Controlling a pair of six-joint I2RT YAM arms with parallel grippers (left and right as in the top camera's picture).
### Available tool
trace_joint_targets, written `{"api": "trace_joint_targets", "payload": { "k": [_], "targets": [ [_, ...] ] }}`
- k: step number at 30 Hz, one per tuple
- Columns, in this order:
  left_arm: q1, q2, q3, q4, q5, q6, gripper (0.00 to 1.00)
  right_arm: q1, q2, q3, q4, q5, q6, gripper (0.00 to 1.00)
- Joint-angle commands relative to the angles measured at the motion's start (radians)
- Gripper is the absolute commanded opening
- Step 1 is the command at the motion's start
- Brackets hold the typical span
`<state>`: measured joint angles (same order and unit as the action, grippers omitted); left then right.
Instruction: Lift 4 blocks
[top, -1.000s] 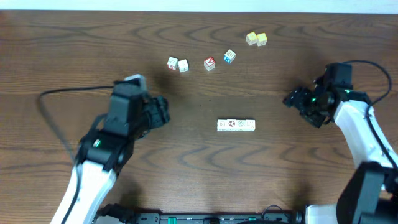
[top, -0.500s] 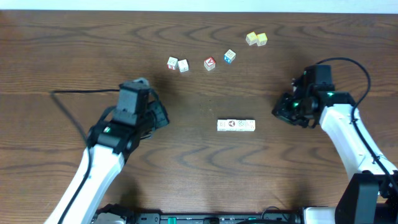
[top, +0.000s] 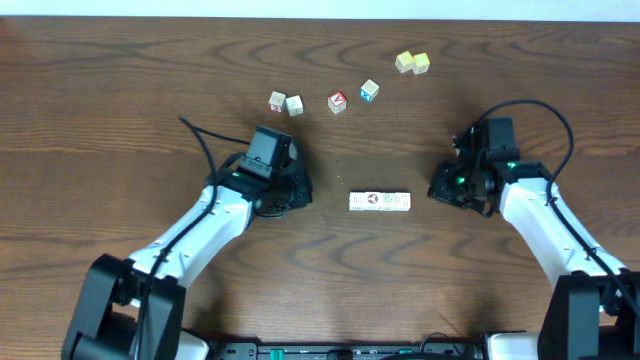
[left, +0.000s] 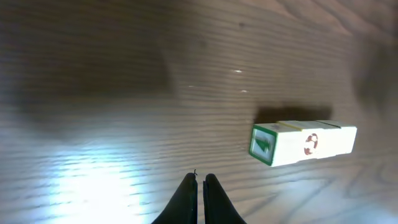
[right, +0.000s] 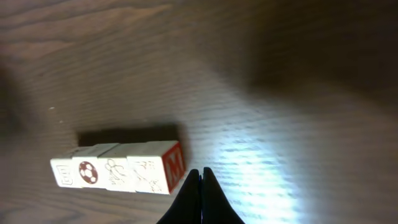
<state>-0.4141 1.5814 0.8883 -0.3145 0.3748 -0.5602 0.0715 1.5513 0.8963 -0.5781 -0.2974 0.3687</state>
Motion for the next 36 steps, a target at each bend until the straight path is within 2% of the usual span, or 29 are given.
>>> {"api": "trace_joint_targets", "payload": {
  "k": [1, 14, 24, 36],
  "targets": [
    [-0.003, 0.018, 0.010, 0.030, 0.035, 0.027, 0.07, -0.010, 0.019, -0.031, 0.035, -0.098, -0.045, 0.01],
    [-0.004, 0.068, 0.010, 0.064, -0.024, 0.024, 0.07, -0.030, 0.144, -0.031, 0.092, -0.097, -0.041, 0.01],
    [-0.045, 0.156, 0.010, 0.116, -0.020, 0.024, 0.06, -0.047, 0.145, -0.031, 0.089, -0.134, -0.041, 0.01],
    [-0.059, 0.161, 0.010, 0.140, -0.011, 0.024, 0.07, -0.037, 0.145, -0.031, 0.004, -0.175, -0.047, 0.01]
  ]
}}
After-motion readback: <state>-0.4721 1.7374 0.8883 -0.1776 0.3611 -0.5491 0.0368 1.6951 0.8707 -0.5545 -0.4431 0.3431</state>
